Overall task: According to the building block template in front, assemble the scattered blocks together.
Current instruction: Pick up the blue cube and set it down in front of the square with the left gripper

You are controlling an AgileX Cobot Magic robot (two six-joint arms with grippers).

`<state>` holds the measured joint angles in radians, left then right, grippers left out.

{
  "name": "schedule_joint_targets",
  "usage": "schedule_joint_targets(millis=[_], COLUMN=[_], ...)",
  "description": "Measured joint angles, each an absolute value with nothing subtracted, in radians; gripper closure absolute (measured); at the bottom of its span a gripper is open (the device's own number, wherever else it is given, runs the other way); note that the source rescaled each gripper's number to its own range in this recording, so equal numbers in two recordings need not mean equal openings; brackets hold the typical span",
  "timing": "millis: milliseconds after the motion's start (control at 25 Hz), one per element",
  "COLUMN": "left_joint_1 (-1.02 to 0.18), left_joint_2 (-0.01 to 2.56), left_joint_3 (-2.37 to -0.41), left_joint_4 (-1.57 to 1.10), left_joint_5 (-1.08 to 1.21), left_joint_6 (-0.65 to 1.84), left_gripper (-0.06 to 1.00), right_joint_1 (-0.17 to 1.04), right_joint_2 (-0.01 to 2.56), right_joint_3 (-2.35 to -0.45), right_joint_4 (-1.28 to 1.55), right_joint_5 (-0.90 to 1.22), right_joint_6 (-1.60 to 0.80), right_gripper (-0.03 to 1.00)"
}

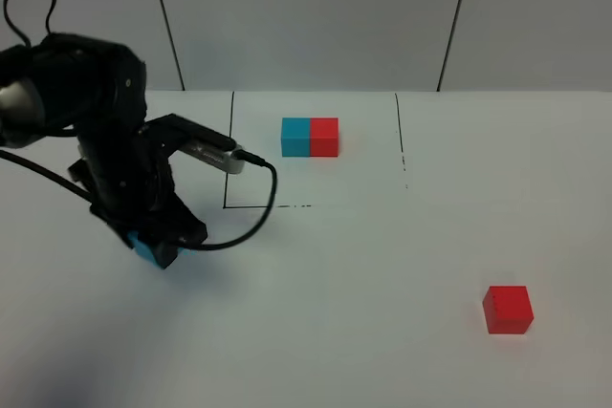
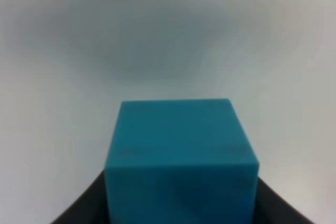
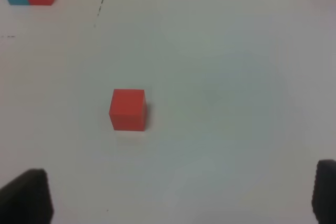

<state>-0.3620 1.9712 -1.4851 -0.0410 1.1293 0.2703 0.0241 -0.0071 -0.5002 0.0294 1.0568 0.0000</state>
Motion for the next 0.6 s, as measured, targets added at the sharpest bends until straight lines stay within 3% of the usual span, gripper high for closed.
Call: schedule_joint_targets(millis=[240,600], left_joint_1=[-0.533,-0.678], left_joint_2=[2.000,2.194], left_joint_3=[-1.646,-1.815], left_joint_4=[-0.043,0.072], left_joint_5=[1.191,1.191], left_joint_6=[0.799,0.946], left_gripper=[0.94,0.94], right_joint_1=[0.024,0.024], right_joint_2=[-0.007,-0.007], right_joint_3=[-0.500,-0.500], right_joint_4=[0.029,0.029], right_joint_5=[1.057,1.057], right_joint_6=[0.000,0.000], right_gripper=[-0.03,-0.03])
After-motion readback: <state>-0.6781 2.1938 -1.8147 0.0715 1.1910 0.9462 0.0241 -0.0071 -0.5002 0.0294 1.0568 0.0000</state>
